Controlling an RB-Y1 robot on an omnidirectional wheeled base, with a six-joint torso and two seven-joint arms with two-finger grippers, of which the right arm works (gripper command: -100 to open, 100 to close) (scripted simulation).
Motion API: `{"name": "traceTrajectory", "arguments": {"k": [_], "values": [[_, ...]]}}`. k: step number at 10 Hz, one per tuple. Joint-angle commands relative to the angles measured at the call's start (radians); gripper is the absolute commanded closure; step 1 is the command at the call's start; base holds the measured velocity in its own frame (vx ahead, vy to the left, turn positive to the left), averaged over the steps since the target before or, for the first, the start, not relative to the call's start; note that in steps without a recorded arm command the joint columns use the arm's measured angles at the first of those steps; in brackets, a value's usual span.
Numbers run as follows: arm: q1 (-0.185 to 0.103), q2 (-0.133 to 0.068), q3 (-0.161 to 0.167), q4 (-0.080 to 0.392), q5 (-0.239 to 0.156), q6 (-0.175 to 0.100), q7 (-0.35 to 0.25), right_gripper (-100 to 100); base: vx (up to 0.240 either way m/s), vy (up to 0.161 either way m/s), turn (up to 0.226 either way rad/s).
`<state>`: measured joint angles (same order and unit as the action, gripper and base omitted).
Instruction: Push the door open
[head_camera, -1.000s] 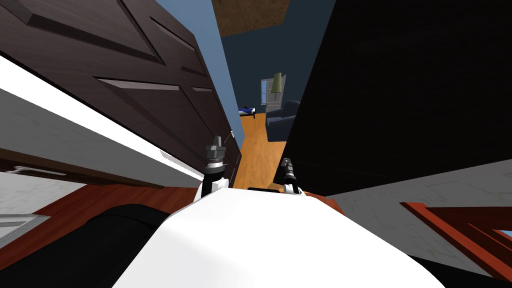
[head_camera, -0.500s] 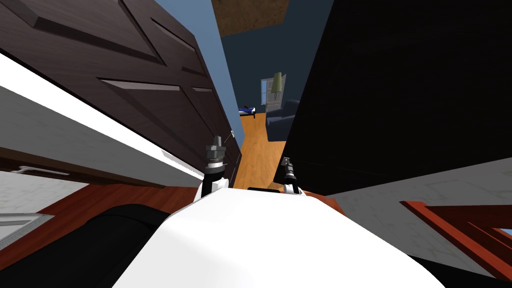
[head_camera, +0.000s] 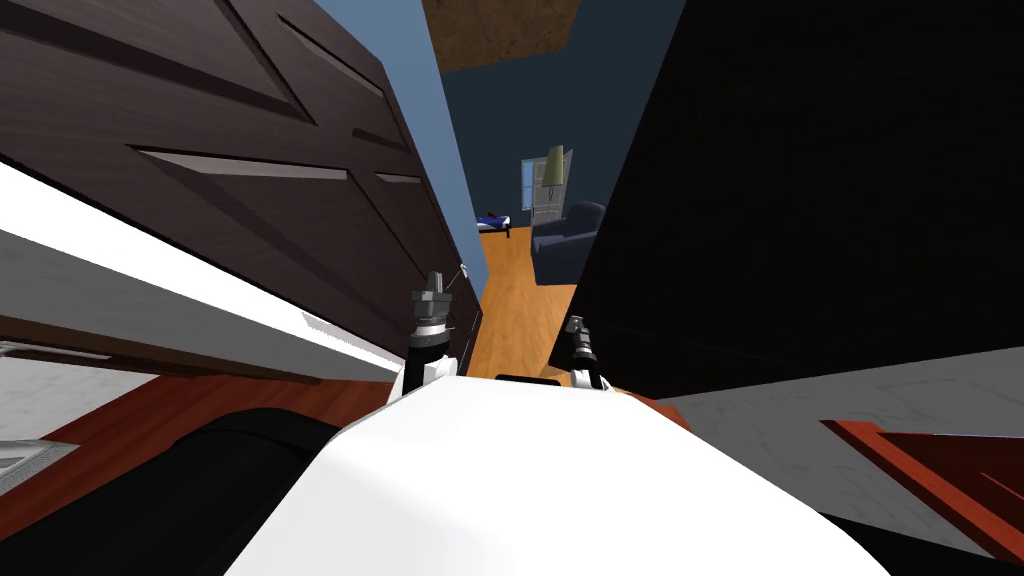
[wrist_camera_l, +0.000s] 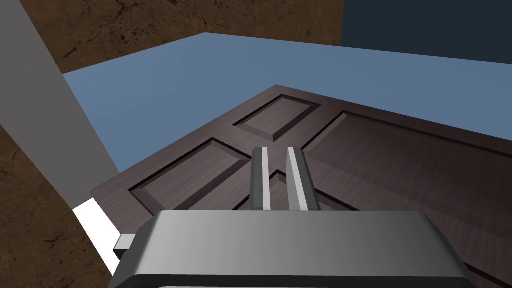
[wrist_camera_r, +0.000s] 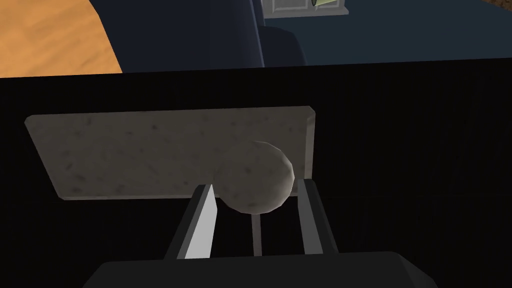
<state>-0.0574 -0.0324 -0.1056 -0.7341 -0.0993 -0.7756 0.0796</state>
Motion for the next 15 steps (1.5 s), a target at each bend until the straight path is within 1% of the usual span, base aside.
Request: {"name": "traceTrajectory", "arguments": {"k": [1,3,5,6,7,8,9,10,11,12,15], "values": [[-0.016,-0.019,-0.023,0.016,-0.011,-0.014,0.005,100,0.185,0.010,-0.033],[-0.017,-0.030,-0.040,0.017,-0.021,-0.013,0.010,100,0.184,0.030,-0.057],[-0.017,-0.030,-0.040,0.017,-0.021,-0.013,0.010,100,0.084,-0.001,-0.032],[-0.004,-0.023,-0.046,-0.014,-0.030,0.006,0.016,-100,-0.114,0.091,-0.095],[-0.003,-0.020,-0.049,-0.016,-0.032,0.008,0.017,-100,-0.176,0.200,-0.090],[-0.001,-0.014,-0.054,-0.020,-0.038,0.011,0.018,-100,-0.184,0.193,-0.084],[0.000,-0.004,-0.059,-0.024,-0.043,0.014,0.020,-100,-0.192,0.181,-0.088],[0.002,0.010,-0.065,-0.029,-0.049,0.017,0.021,-100,-0.171,0.206,-0.074],[0.004,0.003,-0.061,-0.032,-0.045,0.017,0.021,-100,-0.076,0.100,-0.025],[0.008,-0.009,-0.064,-0.030,-0.047,0.010,0.022,-100,0.117,0.001,0.027],[0.012,-0.017,-0.068,-0.026,-0.049,-0.003,0.023,-100,0.209,-0.063,0.037]]}}
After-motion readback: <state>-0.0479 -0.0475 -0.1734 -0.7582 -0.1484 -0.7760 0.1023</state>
